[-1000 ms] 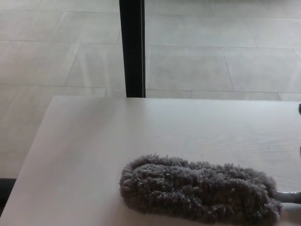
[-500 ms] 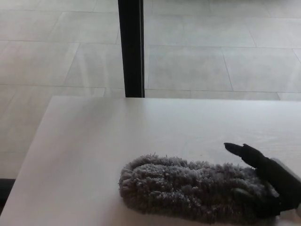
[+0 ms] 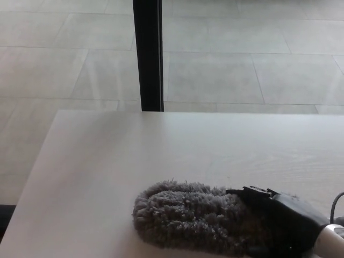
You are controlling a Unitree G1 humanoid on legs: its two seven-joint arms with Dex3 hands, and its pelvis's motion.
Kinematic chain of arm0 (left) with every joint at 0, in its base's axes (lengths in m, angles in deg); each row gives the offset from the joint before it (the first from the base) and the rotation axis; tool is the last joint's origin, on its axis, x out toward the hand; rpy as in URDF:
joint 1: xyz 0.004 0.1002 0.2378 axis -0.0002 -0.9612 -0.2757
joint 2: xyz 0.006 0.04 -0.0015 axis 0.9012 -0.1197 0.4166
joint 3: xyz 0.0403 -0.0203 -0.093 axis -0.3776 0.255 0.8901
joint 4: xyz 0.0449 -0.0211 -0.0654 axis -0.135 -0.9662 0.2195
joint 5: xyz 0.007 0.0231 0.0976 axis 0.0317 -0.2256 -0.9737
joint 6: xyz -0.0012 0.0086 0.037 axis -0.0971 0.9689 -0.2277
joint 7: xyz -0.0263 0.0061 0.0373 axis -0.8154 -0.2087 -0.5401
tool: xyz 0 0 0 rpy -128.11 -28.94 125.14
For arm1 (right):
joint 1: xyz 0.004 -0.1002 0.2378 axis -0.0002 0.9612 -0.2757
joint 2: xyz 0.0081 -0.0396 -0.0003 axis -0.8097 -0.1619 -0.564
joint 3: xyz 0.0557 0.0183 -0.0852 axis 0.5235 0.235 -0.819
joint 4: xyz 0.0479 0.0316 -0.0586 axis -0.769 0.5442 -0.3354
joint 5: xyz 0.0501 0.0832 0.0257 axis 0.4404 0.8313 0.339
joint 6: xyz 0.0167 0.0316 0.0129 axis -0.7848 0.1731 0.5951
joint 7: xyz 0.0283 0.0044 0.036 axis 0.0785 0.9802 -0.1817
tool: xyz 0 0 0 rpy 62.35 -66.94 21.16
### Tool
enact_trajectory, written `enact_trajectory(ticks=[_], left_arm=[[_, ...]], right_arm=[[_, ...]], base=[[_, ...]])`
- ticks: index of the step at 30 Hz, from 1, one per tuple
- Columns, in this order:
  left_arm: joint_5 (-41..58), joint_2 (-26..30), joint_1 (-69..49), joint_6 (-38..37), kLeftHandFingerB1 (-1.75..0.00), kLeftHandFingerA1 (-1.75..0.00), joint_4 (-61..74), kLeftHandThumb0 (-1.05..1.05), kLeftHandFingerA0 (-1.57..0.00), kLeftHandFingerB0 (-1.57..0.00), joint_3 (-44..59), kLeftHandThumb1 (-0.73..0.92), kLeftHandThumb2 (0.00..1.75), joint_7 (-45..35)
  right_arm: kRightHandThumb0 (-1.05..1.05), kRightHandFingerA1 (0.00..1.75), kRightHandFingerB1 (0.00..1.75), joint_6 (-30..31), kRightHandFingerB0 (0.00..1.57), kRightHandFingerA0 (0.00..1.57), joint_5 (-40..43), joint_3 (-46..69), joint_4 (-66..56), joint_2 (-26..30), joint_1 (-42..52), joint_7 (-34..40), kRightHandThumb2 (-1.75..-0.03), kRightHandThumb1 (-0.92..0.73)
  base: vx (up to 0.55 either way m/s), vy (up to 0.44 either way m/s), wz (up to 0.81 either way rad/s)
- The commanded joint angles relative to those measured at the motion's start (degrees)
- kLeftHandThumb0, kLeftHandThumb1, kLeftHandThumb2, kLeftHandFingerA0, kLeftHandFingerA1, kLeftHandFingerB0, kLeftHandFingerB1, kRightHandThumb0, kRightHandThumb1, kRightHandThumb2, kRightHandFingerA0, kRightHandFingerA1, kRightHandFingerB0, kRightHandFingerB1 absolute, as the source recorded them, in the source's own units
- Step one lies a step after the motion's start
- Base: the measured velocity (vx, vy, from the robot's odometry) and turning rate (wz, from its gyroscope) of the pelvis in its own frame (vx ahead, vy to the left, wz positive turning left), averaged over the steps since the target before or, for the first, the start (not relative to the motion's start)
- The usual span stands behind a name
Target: The robot uses its right hand to pick up the duster kept in the middle of the desk and use it to wipe the desk by swiping its surface twice
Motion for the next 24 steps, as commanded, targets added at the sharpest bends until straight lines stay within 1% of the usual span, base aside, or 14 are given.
enact_trajectory(ticks=[1, 2, 3, 5, 6, 7, 8, 9, 11, 12, 14, 16, 20, 24], left_arm=[[2.6, 3.4, 0.6, 2.7, -0.38, -0.56, -1.3, -0.73, -0.29, -0.29, 1.2, 0.71, 0.62, -3.0], [2.9, 3.4, 0.6, 2.8, -0.41, -0.58, -1.2, -0.75, -0.28, -0.27, 1.4, 0.64, 0.67, -3.3], [3.0, 3.4, 0.6, 2.8, -0.41, -0.58, -1.2, -0.75, -0.28, -0.27, 1.5, 0.64, 0.67, -3.4], [2.6, 3.5, 0.9, 3.0, -0.38, -0.54, -1.1, -0.68, -0.31, -0.31, 1.2, 0.72, 0.62, -2.7], [2.6, 3.4, 0.9, 3.0, -0.38, -0.54, -1.1, -0.67, -0.33, -0.32, 1.2, 0.71, 0.62, -2.3], [1.8, 3.4, 0.6, 2.1, -0.38, -0.55, -0.9, -0.67, -0.32, -0.31, 0.4, 0.73, 0.63, -2.2], [1.5, 3.4, 0.6, 1.7, -0.38, -0.55, -0.8, -0.67, -0.32, -0.31, 0.1, 0.73, 0.63, -2.3], [1.3, 3.4, 0.5, 1.5, -0.38, -0.55, -0.8, -0.67, -0.32, -0.32, 0.0, 0.73, 0.62, -2.2], [1.3, 3.4, 0.5, 1.4, -0.38, -0.55, -0.9, -0.66, -0.32, -0.32, 0.0, 0.71, 0.62, -2.2], [1.8, 3.3, 0.6, 1.9, -0.39, -0.55, -0.9, -0.63, -0.31, -0.33, 0.4, 0.70, 0.61, -2.6], [2.4, 3.2, 0.6, 2.5, -0.39, -0.55, -0.9, -0.63, -0.31, -0.33, 0.9, 0.70, 0.61, -2.9], [1.9, 3.1, 0.6, 2.1, -0.39, -0.56, -0.9, -0.62, -0.31, -0.32, 0.4, 0.69, 0.61, -3.1], [2.0, 3.1, 1.1, 2.5, -0.39, -0.54, -0.8, -0.56, -0.35, -0.38, 0.5, 0.67, 0.59, -2.8], [3.3, 3.0, 1.6, 3.2, -0.41, -0.55, -0.9, -0.55, -0.32, -0.38, 1.6, 0.64, 0.59, -3.7]], right_arm=[[-0.36, 0.70, 0.59, -8.2, 0.31, 0.29, -28.0, -13.1, 8.8, 6.5, -4.7, 23.5, -0.78, -0.50], [-0.27, 0.81, 0.64, -8.8, 0.29, 0.27, -29.5, -14.2, 10.8, 6.7, -5.6, 28.3, -0.60, -0.61], [-0.27, 0.81, 0.64, -8.8, 0.29, 0.27, -30.0, -14.7, 11.6, 6.9, -6.1, 29.5, -0.60, -0.61], [-0.26, 0.89, 0.69, -10.2, 0.34, 0.39, -31.3, -16.0, 13.8, 7.7, -7.1, 34.7, -0.66, -0.61], [-0.26, 0.94, 0.73, -10.6, 0.38, 0.47, -32.7, -17.2, 14.9, 8.1, -7.7, 37.9, -0.71, -0.63], [-0.23, 1.06, 0.82, -11.1, 0.46, 0.54, -35.5, -19.5, 18.0, 8.5, -9.0, 46.0, -0.75, -0.63], [-0.23, 1.06, 0.82, -11.2, 0.46, 0.54, -36.4, -20.5, 19.2, 8.6, -9.5, 49.1, -0.75, -0.63], [-0.26, 1.12, 0.83, -11.1, 0.49, 0.46, -36.5, -20.8, 19.7, 8.7, -9.5, 50.0, -0.71, -0.64], [-0.23, 1.08, 0.82, -10.8, 0.50, 0.44, -36.6, -21.6, 20.8, 8.9, -9.5, 51.7, -0.72, -0.61], [-0.21, 1.09, 0.76, -10.5, 0.52, 0.38, -36.3, -21.8, 21.2, 8.8, -9.3, 52.0, -0.75, -0.55], [-0.21, 1.09, 0.76, -10.4, 0.52, 0.38, -36.0, -22.1, 21.8, 8.7, -9.2, 52.6, -0.75, -0.55], [-0.19, 1.11, 0.79, -10.5, 0.51, 0.44, -35.3, -22.6, 22.8, 8.7, -9.1, 52.0, -0.73, -0.59], [-0.26, 1.32, 0.95, -10.9, 0.77, 0.56, -34.8, -23.5, 25.3, 8.1, -9.4, 56.4, -0.81, -0.62], [-0.28, 1.41, 1.00, -11.4, 0.79, 0.57, -34.2, -24.2, 27.1, 7.4, -9.8, 59.1, -0.83, -0.65]], base=[[0.00, 0.000, 0.00], [0.00, 0.000, 0.00], [0.00, 0.000, 0.00], [0.00, 0.000, 0.00], [0.00, 0.000, 0.00], [0.00, 0.000, 0.00], [0.00, 0.000, 0.00], [0.00, 0.000, 0.00], [0.00, 0.000, 0.00], [0.00, 0.000, 0.00], [0.00, 0.000, 0.00], [0.00, 0.000, 0.00], [0.00, 0.000, 0.00], [0.00, 0.000, 0.00]])
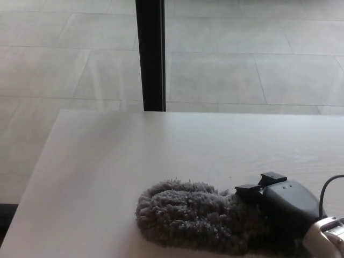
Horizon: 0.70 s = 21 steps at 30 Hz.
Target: The robot uses its right hand to pick up the duster kept in the middle of the desk and use it to wipe the desk by swiping its surface twice
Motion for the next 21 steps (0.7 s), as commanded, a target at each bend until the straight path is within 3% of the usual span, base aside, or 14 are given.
enact_trajectory(ticks=[1, 5, 6, 7, 8, 9, 10, 13, 14, 15, 16, 17, 18, 21], left_arm=[[3.7, 3.0, 1.4, 3.6, -0.42, -0.57, -0.8, -0.54, -0.35, -0.41, 2.0, 0.64, 0.59, -2.8], [3.4, 2.9, 1.7, 3.0, -0.40, -0.56, -1.2, -0.55, -0.37, -0.40, 1.9, 0.64, 0.58, -2.6], [3.3, 3.0, 1.7, 2.9, -0.40, -0.54, -1.2, -0.56, -0.37, -0.41, 1.8, 0.61, 0.58, -2.5], [3.3, 3.1, 1.9, 3.1, -0.41, -0.55, -1.1, -0.55, -0.36, -0.40, 1.7, 0.62, 0.58, -2.5], [3.3, 3.2, 2.0, 3.5, -0.53, -0.63, -1.0, -0.58, -0.38, -0.30, 1.7, 0.47, 0.91, -2.5], [3.3, 3.1, 2.1, 3.5, -0.41, -0.55, -1.1, -0.54, -0.35, -0.39, 1.7, 0.63, 0.58, -2.5], [3.2, 3.1, 2.3, 3.5, -0.41, -0.55, -1.0, -0.54, -0.35, -0.39, 1.6, 0.64, 0.58, -2.6], [3.2, 2.9, 2.2, 3.1, -0.41, -0.56, -0.9, -0.54, -0.35, -0.39, 1.5, 0.64, 0.58, -3.0], [3.0, 2.9, 2.3, 2.9, -0.40, -0.55, -0.9, -0.55, -0.36, -0.40, 1.4, 0.63, 0.59, -2.5], [3.0, 2.8, 2.4, 2.9, -0.41, -0.54, -0.8, -0.54, -0.34, -0.39, 1.4, 0.64, 0.59, -2.5], [3.7, 2.8, 2.7, 3.5, -0.41, -0.54, -0.8, -0.52, -0.35, -0.40, 2.0, 0.64, 0.59, -2.2], [3.6, 2.8, 2.8, 3.5, -0.41, -0.52, -0.8, -0.51, -0.35, -0.40, 1.9, 0.65, 0.59, -2.1], [3.5, 2.8, 2.8, 3.4, -0.41, -0.53, -0.7, -0.52, -0.35, -0.41, 1.9, 0.66, 0.59, -2.1], [2.9, 2.9, 2.9, 2.3, -0.40, -0.53, -0.8, -0.55, -0.36, -0.40, 1.5, 0.65, 0.59, -2.0]], right_arm=[[-0.29, 1.49, 1.05, -6.8, 0.74, 0.59, -22.0, -11.5, 15.2, 5.1, -0.2, 35.5, -0.89, -0.65], [-0.26, 1.75, 1.41, -5.9, 0.64, 0.87, -23.2, -13.2, 16.0, 4.3, -0.4, 40.5, -0.99, -0.60], [-0.21, 1.65, 1.28, -6.0, 0.81, 1.24, -23.3, -13.5, 15.9, 3.7, -0.2, 41.7, -1.05, -0.53], [-0.26, 1.75, 1.11, -6.5, 0.80, 1.09, -23.0, -13.6, 14.8, 3.4, 0.2, 41.1, -0.98, -0.55], [-0.33, 1.75, 1.04, -6.8, 0.80, 1.07, -23.3, -14.1, 12.3, 3.1, 0.8, 39.8, -0.83, -0.58], [-0.37, 1.75, 0.99, -6.3, 0.80, 1.09, -24.2, -14.8, 11.8, 2.9, 0.7, 40.5, -0.74, -0.60], [-0.41, 1.38, 0.99, -6.1, 0.81, 1.28, -25.5, -16.2, 11.5, 2.6, 0.4, 42.4, -0.96, -0.48], [-0.42, 1.39, 1.08, -8.4, 0.82, 1.29, -26.5, -18.2, 11.4, 2.1, -0.4, 45.0, -0.98, -0.50], [-0.36, 1.75, 1.16, -8.4, 0.75, 1.02, -26.9, -18.8, 9.9, 2.3, -0.5, 42.8, -0.72, -0.64], [-0.36, 1.75, 1.36, -10.3, 0.72, 0.97, -27.3, -19.7, 9.0, 2.3, -1.0, 43.1, -0.93, -0.67], [-0.36, 1.75, 1.42, -12.2, 0.72, 0.96, -27.3, -20.4, 7.9, 2.1, -1.3, 43.0, -0.96, -0.66], [-0.37, 1.62, 1.23, -12.9, 0.86, 1.18, -27.1, -20.7, 7.1, 2.1, -1.3, 42.5, -0.95, -0.55], [-0.34, 1.75, 1.42, -12.3, 0.78, 0.97, -28.1, -21.7, 6.6, 2.0, -1.6, 43.7, -0.98, -0.61], [-0.31, 1.75, 1.58, -12.2, 0.71, 0.95, -29.4, -23.5, 5.6, 1.8, -1.9, 46.1, -1.05, -0.55]], base=[[0.00, 0.000, 0.00], [0.00, 0.000, 0.00], [0.00, 0.000, 0.00], [0.00, 0.000, 0.00], [0.00, 0.000, 0.00], [0.00, 0.000, 0.00], [0.00, 0.000, 0.00], [0.00, 0.000, 0.00], [0.00, 0.000, 0.00], [0.00, 0.000, 0.00], [0.00, 0.000, 0.00], [0.00, 0.000, 0.00], [0.00, 0.000, 0.00], [0.00, 0.000, 0.00]])
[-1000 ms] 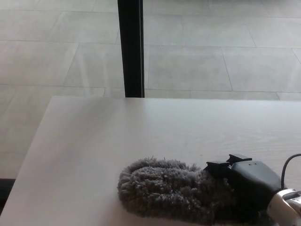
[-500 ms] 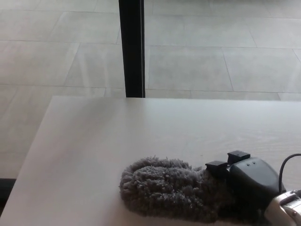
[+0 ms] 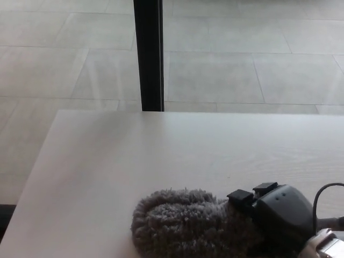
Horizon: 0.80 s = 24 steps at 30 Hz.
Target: The robot uses its right hand to pick up the duster kept in the middle of the desk and use it to wipe the desk by swiping its surface twice
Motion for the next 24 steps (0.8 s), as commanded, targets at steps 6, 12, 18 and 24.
enact_trajectory(ticks=[6, 12, 18, 24], left_arm=[[2.8, 2.8, 2.1, 2.0, -0.41, -0.54, -0.4, -0.56, -0.36, -0.38, 1.2, 0.63, 0.58, -2.1], [2.4, 3.4, 2.3, 2.2, -0.41, -0.55, -0.3, -0.56, -0.34, -0.38, 0.8, 0.64, 0.59, -1.9], [2.3, 2.7, 2.2, 1.6, -0.42, -0.54, -0.4, -0.56, -0.33, -0.38, 0.7, 0.65, 0.59, -2.0], [2.4, 2.9, 1.8, 1.3, -0.40, -0.53, -0.7, -0.56, -0.35, -0.38, 0.5, 0.65, 0.59, -2.2]], right_arm=[[-0.34, 1.73, 1.35, -10.9, 0.70, 0.95, -20.2, -14.4, 1.9, 2.8, -1.2, 22.4, -0.85, -0.63], [-0.44, 1.35, 1.05, -9.3, 0.84, 1.23, -20.1, -15.6, 0.6, 3.0, -2.8, 18.7, -1.01, -0.52], [-0.38, 1.30, 0.93, -6.0, 0.86, 1.20, -21.5, -16.8, 4.3, 3.3, -6.4, 15.8, -0.99, -0.49], [-0.42, 1.69, 0.93, -4.6, 0.88, 1.12, -21.8, -17.4, 9.1, 3.1, -10.0, 14.4, -0.74, -0.63]], base=[[0.00, 0.000, 0.00], [0.00, 0.000, 0.00], [0.00, 0.000, 0.00], [0.00, 0.000, 0.00]])
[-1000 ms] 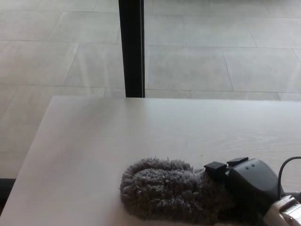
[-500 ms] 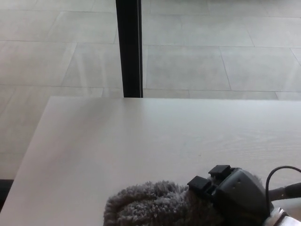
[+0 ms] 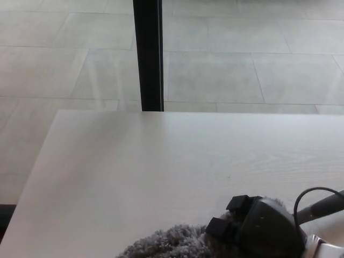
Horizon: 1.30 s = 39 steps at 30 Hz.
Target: The robot uses its right hand to pick up the duster kept in the middle of the desk and use it to wipe the desk by swiping its surface twice
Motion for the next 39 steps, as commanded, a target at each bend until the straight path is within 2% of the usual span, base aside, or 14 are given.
enact_trajectory(ticks=[1, 2, 4, 5, 6, 13, 15, 16, 25, 26, 27, 31, 32, 39], left_arm=[[1.9, 2.2, -0.5, 1.3, -0.40, -0.55, -0.3, -0.54, -0.36, -0.39, 0.3, 0.65, 0.59, -0.9], [2.6, 2.2, -0.5, 1.5, -0.41, -0.55, -0.3, -0.53, -0.33, -0.36, 0.8, 0.66, 0.59, -2.1], [2.2, 2.2, -0.6, 1.0, -0.40, -0.53, -0.2, -0.56, -0.33, -0.37, 0.2, 0.65, 0.59, -1.9], [1.8, 2.4, -0.6, 0.6, -0.39, -0.52, -0.2, -0.56, -0.33, -0.37, -0.2, 0.66, 0.60, -1.7], [1.8, 2.3, -0.6, 0.1, -0.39, -0.53, -0.4, -0.58, -0.35, -0.38, -0.2, 0.64, 0.59, -1.3], [3.2, 2.3, -0.3, 1.4, -0.40, -0.52, -0.2, -0.56, -0.33, -0.37, 0.3, 0.64, 0.59, -1.7], [3.0, 2.4, -0.3, 1.2, -0.40, -0.52, -0.2, -0.56, -0.33, -0.38, 0.1, 0.65, 0.59, -1.5], [2.9, 2.4, 0.0, 1.2, -0.39, -0.51, -0.6, -0.55, -0.36, -0.38, 0.1, 0.66, 0.59, -1.1], [2.6, 2.6, -1.1, -0.8, -0.43, -0.56, 0.1, -0.46, -0.32, -0.40, -0.6, 0.69, 0.64, -3.4], [2.5, 2.6, -1.2, -1.1, -0.42, -0.57, 0.2, -0.46, -0.38, -0.44, -0.7, 0.68, 0.62, -3.4], [2.3, 2.5, -1.1, -1.7, -0.42, -0.56, 0.1, -0.44, -0.41, -0.45, -0.8, 0.69, 0.63, -3.4], [2.6, 2.4, -1.0, -1.9, -0.42, -0.56, 0.6, -0.44, -0.37, -0.41, -0.8, 0.71, 0.65, -4.6], [2.6, 2.3, -1.0, -1.9, -0.42, -0.57, 0.8, -0.44, -0.39, -0.41, -0.8, 0.70, 0.66, -4.5], [3.0, 2.1, -1.5, -2.0, -0.42, -0.56, 1.1, -0.47, -0.35, -0.40, -0.6, 0.68, 0.67, -5.2]], right_arm=[[-0.44, 1.66, 0.88, -0.1, 0.91, 1.08, -7.5, -1.8, 6.3, 1.2, -3.1, -2.5, -0.72, -0.61], [-0.42, 1.32, 0.93, -0.5, 0.88, 1.21, -6.5, -1.1, 8.3, 0.9, -4.7, -4.4, -1.01, -0.50], [-0.39, 1.62, 0.92, 0.0, 0.90, 0.96, -6.3, -0.5, 9.3, 0.7, -5.3, -5.2, -0.77, -0.62], [-0.40, 1.35, 0.90, 0.5, 0.88, 1.29, -6.2, -0.2, 10.1, 0.4, -5.7, -5.2, -0.99, -0.48], [-0.36, 1.59, 0.87, 1.6, 0.91, 1.00, -6.8, -0.2, 11.2, 0.0, -6.2, -5.8, -0.73, -0.61], [-0.38, 1.34, 0.88, 1.7, 0.88, 1.26, -6.7, 0.5, 16.0, -1.7, -5.8, -5.4, -0.96, -0.43], [-0.36, 1.60, 0.89, 2.9, 0.92, 0.96, -6.0, 1.2, 17.9, -2.3, -5.4, -8.7, -0.76, -0.57], [-0.34, 1.28, 0.90, 3.4, 0.89, 1.19, -5.7, 1.5, 19.1, -2.5, -5.2, -9.7, -0.97, -0.45], [-0.34, 1.60, 0.76, 16.0, 0.74, 0.92, -4.2, 4.6, 25.2, -3.2, -2.9, -20.9, -0.70, -0.69], [-0.34, 1.70, 1.24, 18.7, 0.85, 0.91, -3.6, 5.4, 26.2, -3.4, -2.5, -21.6, -0.64, -0.66], [-0.41, 1.35, 1.09, 23.7, 0.91, 1.19, -2.7, 6.7, 28.1, -3.7, -1.7, -22.9, -0.93, -0.50], [-0.39, 1.31, 1.03, 29.8, 0.83, 1.08, 0.3, 10.1, 30.8, -3.9, -1.9, -29.1, -0.95, -0.55], [-0.36, 1.68, 1.15, 30.4, 0.79, 0.78, 1.5, 11.4, 31.1, -3.6, -1.7, -28.2, -0.61, -0.68], [-0.36, 1.73, 1.30, 33.8, 0.66, 0.72, 8.9, 21.0, 32.8, -2.2, -1.4, -26.4, -0.63, -0.83]], base=[[0.00, 0.000, 0.00], [0.00, 0.000, 0.00], [0.00, 0.000, 0.00], [0.00, 0.000, 0.00], [0.00, 0.000, 0.00], [0.00, 0.000, 0.00], [0.00, 0.000, 0.00], [0.00, 0.000, 0.00], [0.00, 0.000, 0.00], [0.00, 0.000, 0.00], [0.00, 0.000, 0.00], [0.00, 0.000, 0.00], [0.00, 0.000, 0.00], [0.00, 0.000, 0.00]])
